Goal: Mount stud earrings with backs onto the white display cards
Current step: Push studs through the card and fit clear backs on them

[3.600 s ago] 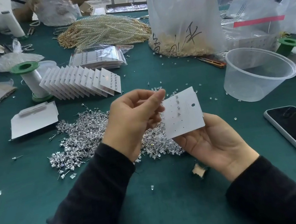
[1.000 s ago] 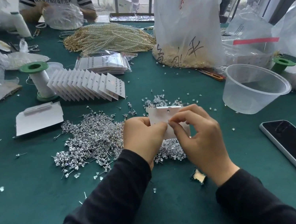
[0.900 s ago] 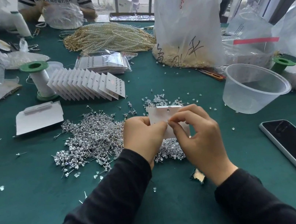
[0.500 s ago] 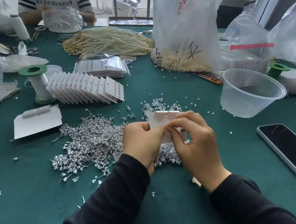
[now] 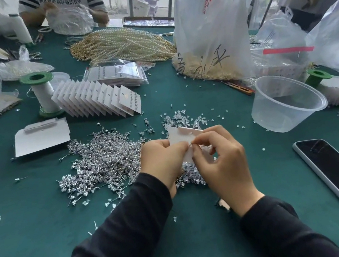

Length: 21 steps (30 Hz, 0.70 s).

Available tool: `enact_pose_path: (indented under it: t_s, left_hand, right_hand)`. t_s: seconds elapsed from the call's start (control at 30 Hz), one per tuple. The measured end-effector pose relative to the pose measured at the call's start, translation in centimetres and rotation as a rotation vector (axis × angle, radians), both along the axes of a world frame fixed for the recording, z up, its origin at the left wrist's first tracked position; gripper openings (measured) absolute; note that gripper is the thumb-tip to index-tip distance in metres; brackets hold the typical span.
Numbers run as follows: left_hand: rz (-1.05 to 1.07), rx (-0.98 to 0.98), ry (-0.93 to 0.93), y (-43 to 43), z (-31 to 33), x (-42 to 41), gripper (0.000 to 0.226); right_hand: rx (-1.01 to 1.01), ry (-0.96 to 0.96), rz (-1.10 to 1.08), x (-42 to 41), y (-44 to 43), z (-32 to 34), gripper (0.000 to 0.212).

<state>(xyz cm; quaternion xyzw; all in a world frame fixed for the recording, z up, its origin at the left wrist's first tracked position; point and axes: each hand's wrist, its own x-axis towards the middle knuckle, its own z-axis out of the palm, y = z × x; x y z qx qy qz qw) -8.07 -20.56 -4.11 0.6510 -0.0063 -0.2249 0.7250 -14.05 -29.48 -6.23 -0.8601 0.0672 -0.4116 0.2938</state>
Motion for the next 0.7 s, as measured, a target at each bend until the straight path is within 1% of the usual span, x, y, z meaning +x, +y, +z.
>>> enact_pose_path:
  t_s: [0.13, 0.3, 0.33, 0.37, 0.43, 0.47, 0.5, 0.53, 0.57, 0.63, 0.67, 0.7]
  left_hand:
    - [0.019, 0.033, -0.085, -0.1, -0.2, -0.2, 0.01]
    - [0.013, 0.061, -0.063, 0.1, -0.1, -0.1, 0.006]
    - [-0.001, 0.054, -0.053, 0.2, 0.2, -0.1, 0.008]
    - [-0.022, 0.03, -0.041, 0.3, 0.4, -0.1, 0.017]
    - [-0.101, -0.084, 0.023, 0.6, 1.1, 0.0, 0.029]
    - [-0.15, -0.144, 0.063, 0.7, 1.5, 0.1, 0.028]
    - [-0.192, -0.18, 0.091, 1.0, 1.8, 0.2, 0.023]
    - [-0.221, -0.178, 0.102, 1.2, 2.0, 0.5, 0.017]
    - [-0.237, -0.156, 0.1, 1.4, 2.1, 0.8, 0.014]
    - [-0.247, -0.138, 0.099, 1.7, 2.1, 1.2, 0.026]
    - [-0.251, -0.161, 0.111, 1.9, 2.2, 1.3, 0.03]
    - [-0.255, -0.194, 0.127, 2.0, 2.3, 1.2, 0.031]
  right_hand:
    - [-0.011, 0.028, 0.002, 0.0, 0.2, 0.0, 0.003]
    - [-0.051, 0.052, 0.013, 0.0, 0.3, -0.2, 0.005]
    - [-0.054, 0.041, 0.017, 0.0, 0.2, -0.1, 0.005]
    - [-0.045, 0.019, 0.02, 0.0, 0.1, 0.0, 0.006]
    - [0.039, -0.033, 0.013, -0.1, -0.4, 0.4, 0.009]
    - [0.124, -0.046, 0.002, -0.2, -0.8, 0.7, 0.011]
    - [0.25, -0.043, -0.004, -0.4, -1.2, 0.9, 0.013]
    - [0.424, -0.033, 0.008, -0.6, -1.7, 1.2, 0.014]
    - [0.646, -0.033, 0.048, -0.7, -2.0, 1.5, 0.015]
    - [1.139, -0.057, 0.203, -0.9, -2.4, 1.9, 0.014]
    - [1.326, -0.069, 0.274, -1.0, -2.6, 2.0, 0.012]
    - [1.453, -0.065, 0.322, -0.9, -2.7, 2.1, 0.01]
